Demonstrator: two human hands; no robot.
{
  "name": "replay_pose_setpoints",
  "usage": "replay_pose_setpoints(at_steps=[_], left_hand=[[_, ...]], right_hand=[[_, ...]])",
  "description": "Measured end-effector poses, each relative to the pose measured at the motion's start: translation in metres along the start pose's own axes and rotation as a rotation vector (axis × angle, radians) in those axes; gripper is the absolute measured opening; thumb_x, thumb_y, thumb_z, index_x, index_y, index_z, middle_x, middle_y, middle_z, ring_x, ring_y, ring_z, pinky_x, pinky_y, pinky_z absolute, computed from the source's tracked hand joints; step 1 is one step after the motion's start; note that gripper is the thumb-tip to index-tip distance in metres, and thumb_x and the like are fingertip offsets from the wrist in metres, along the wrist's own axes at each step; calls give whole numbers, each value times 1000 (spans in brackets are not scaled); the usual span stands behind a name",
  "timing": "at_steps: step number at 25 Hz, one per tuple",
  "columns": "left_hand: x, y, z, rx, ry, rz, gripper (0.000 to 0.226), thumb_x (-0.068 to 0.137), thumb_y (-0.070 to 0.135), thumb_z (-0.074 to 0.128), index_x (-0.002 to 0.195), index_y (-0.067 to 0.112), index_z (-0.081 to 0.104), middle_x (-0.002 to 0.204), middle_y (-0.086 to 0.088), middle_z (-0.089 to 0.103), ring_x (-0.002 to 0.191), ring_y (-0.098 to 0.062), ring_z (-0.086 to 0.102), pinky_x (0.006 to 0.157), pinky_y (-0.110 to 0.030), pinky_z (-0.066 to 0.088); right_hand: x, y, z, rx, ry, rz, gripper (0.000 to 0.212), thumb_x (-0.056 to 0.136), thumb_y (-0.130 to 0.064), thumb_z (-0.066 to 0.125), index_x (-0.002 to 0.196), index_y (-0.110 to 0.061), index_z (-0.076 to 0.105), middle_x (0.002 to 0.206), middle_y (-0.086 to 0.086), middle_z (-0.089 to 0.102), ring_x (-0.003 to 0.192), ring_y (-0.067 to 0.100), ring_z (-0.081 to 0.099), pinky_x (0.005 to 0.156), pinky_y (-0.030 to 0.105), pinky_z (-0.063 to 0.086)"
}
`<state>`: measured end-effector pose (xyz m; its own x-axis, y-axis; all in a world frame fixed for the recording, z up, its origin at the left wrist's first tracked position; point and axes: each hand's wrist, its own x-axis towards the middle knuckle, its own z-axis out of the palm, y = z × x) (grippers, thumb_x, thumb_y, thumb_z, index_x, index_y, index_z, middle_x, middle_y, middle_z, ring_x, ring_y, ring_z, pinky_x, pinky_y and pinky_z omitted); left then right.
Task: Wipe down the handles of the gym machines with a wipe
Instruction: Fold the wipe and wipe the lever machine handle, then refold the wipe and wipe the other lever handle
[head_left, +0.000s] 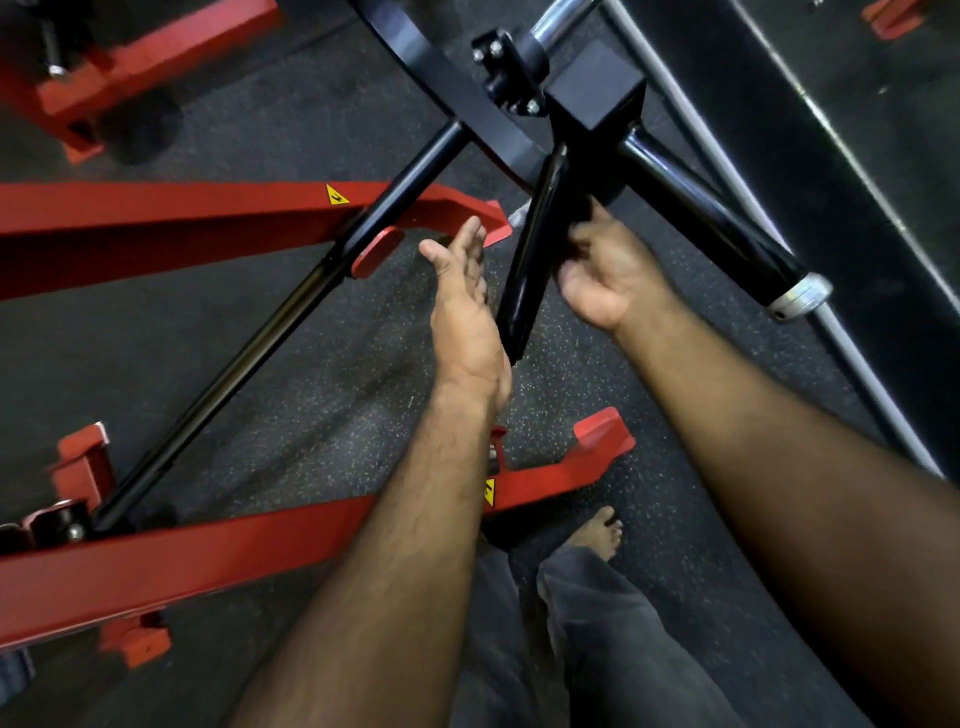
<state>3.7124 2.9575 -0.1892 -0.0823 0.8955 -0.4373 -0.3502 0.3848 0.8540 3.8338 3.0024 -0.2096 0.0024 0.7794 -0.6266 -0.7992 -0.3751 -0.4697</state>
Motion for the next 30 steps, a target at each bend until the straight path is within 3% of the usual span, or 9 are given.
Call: replay_pose_setpoints(at_steps=[3, 5, 7, 10, 13, 17, 21, 24, 30], left_hand=[[4, -3, -3, -32, 26, -31, 51, 106, 44, 25, 137, 16, 54, 144, -5, 53, 135, -16, 46, 116, -36, 33], [4, -6, -7, 102, 2, -81, 33, 106, 23, 41, 126, 8, 63, 119, -9, 66, 106, -17, 63, 92, -29, 51], [-6, -14, -17, 269, -10, -123, 30, 104, 18, 46, 112, 0, 69, 92, -10, 69, 80, -17, 61, 73, -27, 50], [-30, -18, -32, 293, 11, -160, 25, 102, 18, 52, 104, 2, 72, 90, -13, 71, 77, -21, 62, 73, -36, 52], [-44, -4, -34, 355, 108, -138, 23, 91, -2, 64, 114, -1, 68, 100, -18, 72, 81, -21, 68, 69, -27, 58], [-83, 35, -30, 247, 157, -148, 7, 87, 0, 70, 81, 3, 71, 78, -17, 70, 63, -20, 68, 63, -24, 59], [-159, 113, -42, 134, 99, 159, 8, 82, -2, 73, 88, 2, 74, 75, -6, 73, 67, -11, 67, 68, -22, 57], [-216, 161, -65, 160, 163, 339, 13, 80, -5, 74, 93, -4, 74, 84, -13, 74, 75, -14, 66, 77, -29, 55], [-307, 230, -119, 168, 290, 614, 8, 79, 0, 77, 84, 6, 78, 83, -11, 76, 77, -22, 71, 75, -35, 59]], right_hand=[[-16, 33, -25, -156, -61, 83, 40, 88, 19, 37, 104, -5, 65, 92, 10, 74, 84, 16, 72, 79, 28, 59], [-25, 50, -38, -287, -64, 93, 45, 80, 26, 41, 101, -4, 67, 95, 9, 74, 86, 15, 72, 75, 25, 58], [-33, 61, -46, -470, -67, 92, 47, 78, 30, 44, 95, -5, 70, 88, 5, 75, 80, 11, 70, 70, 21, 56], [-55, 67, -51, -626, -3, 63, 36, 80, 26, 52, 94, -1, 72, 79, 8, 74, 72, 15, 68, 64, 19, 56], [-82, 58, -43, -618, 122, -11, 32, 80, 25, 53, 103, 8, 68, 74, 6, 73, 69, 16, 68, 62, 18, 55], [-127, 39, -14, -524, 83, -74, 30, 85, 22, 51, 107, 8, 65, 74, 9, 72, 63, 14, 66, 62, 18, 54], [-212, 8, 66, -616, -183, -201, 23, 83, 17, 57, 93, -1, 68, 75, 7, 73, 64, 13, 68, 61, 19, 53], [-271, 10, 116, -677, -411, -230, 22, 83, 9, 64, 91, -9, 73, 84, 5, 76, 72, 13, 70, 63, 19, 54], [-367, 55, 188, -656, -600, -277, 17, 87, 2, 62, 97, -9, 71, 91, 3, 77, 82, 15, 72, 67, 23, 57]])
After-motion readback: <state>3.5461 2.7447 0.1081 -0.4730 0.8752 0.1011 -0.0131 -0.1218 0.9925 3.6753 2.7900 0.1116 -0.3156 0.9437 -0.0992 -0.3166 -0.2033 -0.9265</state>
